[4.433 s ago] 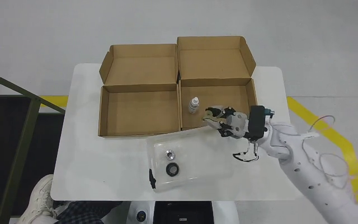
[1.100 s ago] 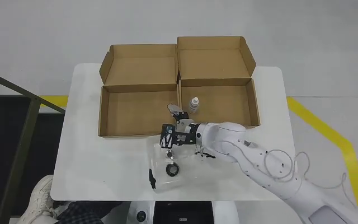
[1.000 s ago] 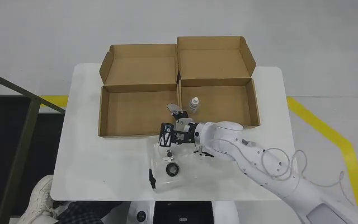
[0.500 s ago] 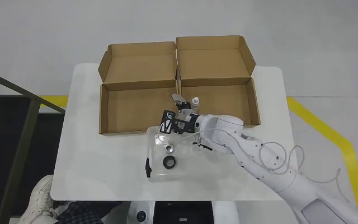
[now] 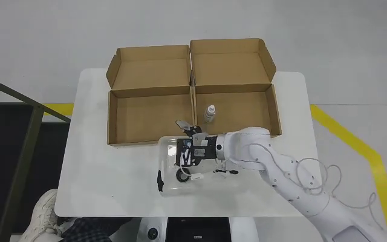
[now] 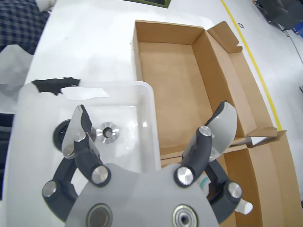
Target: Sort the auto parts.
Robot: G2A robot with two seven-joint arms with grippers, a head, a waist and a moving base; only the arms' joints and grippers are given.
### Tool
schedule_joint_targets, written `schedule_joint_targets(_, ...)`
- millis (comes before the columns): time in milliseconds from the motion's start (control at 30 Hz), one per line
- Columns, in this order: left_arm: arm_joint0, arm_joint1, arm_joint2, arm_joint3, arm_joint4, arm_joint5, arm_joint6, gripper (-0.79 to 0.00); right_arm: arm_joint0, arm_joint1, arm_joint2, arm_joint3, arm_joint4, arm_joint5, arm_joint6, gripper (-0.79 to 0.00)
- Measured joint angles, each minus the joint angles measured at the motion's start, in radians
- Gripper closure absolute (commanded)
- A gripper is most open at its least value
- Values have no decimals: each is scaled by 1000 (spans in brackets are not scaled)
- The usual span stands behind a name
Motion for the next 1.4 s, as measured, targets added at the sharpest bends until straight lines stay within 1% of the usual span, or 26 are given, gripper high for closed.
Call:
schedule_joint_targets(133, 0, 0, 0, 0, 0, 0, 0, -785, -25, 13, 27, -23, 88, -92, 46, -785)
schedule_joint_targets(333, 0, 0, 0, 0, 0, 0, 0, -785, -71, 32, 62, -70, 108, -136, 102, -785)
schedule_joint_targets(467, 0, 0, 0, 0, 0, 0, 0, -785, -108, 43, 79, -79, 87, -142, 121, -785)
schedule_joint_targets(633, 0, 0, 0, 0, 0, 0, 0, -785, -161, 56, 99, -90, 35, -129, 116, -785)
schedule_joint_targets(900, 0, 0, 0, 0, 0, 0, 0, -785, -207, 65, 111, -80, -67, -95, 72, -785)
schedule_joint_targets(1133, 0, 0, 0, 0, 0, 0, 0, -785, -213, 64, 97, -33, -148, -87, 7, -723)
schedule_joint_targets(1233, 0, 0, 0, 0, 0, 0, 0, -785, -214, 63, 89, -24, -164, -94, -10, -662)
schedule_joint_targets(1400, 0, 0, 0, 0, 0, 0, 0, -785, -214, 61, 75, -19, -181, -98, -20, -625)
